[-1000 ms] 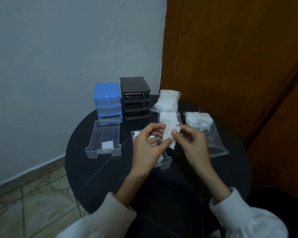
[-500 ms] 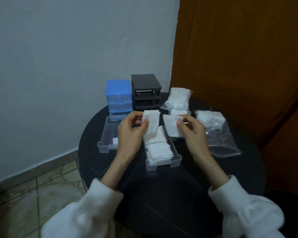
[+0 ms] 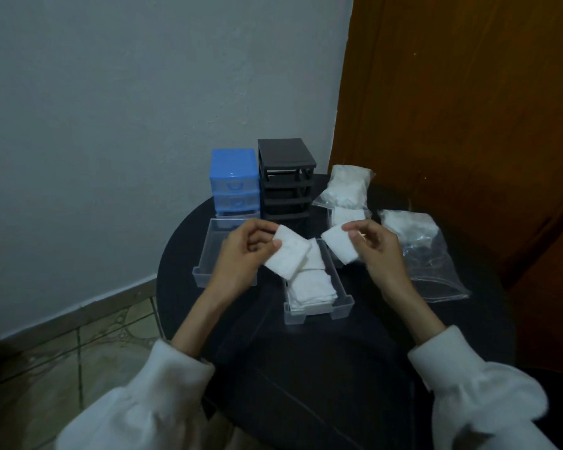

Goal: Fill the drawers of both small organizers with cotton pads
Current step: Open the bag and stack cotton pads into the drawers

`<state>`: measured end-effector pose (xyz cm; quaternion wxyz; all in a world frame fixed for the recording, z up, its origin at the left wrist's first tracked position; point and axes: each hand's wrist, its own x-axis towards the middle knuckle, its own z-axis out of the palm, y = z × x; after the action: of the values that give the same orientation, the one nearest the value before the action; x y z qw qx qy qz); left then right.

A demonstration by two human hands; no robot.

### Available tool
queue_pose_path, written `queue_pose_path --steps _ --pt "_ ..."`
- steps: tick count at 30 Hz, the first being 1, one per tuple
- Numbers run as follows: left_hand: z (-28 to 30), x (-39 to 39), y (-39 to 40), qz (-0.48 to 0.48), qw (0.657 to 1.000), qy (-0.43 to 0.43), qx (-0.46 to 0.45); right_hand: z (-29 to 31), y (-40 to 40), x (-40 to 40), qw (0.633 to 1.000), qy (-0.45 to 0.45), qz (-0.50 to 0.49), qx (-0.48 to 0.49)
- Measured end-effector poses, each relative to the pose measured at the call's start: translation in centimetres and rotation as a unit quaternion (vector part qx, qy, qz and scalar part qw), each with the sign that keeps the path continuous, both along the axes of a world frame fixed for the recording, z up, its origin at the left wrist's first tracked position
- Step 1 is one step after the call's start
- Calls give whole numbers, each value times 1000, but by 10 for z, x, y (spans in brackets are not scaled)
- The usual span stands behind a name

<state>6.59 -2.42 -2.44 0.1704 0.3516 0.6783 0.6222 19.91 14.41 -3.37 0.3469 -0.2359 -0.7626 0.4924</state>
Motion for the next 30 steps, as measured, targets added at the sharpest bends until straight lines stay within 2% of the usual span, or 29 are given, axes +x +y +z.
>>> queue_pose_path --steps 6,9,19,24,30 --pt "-5 15 11 -90 994 20 -59 -3 1 -2 1000 -11 7 11" --pt "-10 21 17 -105 989 46 -92 -6 3 -4 1000 -17 5 7" --pt "-15 27 22 -66 965 209 -143 -6 1 -5 999 -35 22 -14" --pt "-22 27 25 -40 940 295 -165 -8 3 -5 999 -29 27 -16" --pt "-25 29 20 0 923 341 -180 -5 9 -10 999 -7 36 -12"
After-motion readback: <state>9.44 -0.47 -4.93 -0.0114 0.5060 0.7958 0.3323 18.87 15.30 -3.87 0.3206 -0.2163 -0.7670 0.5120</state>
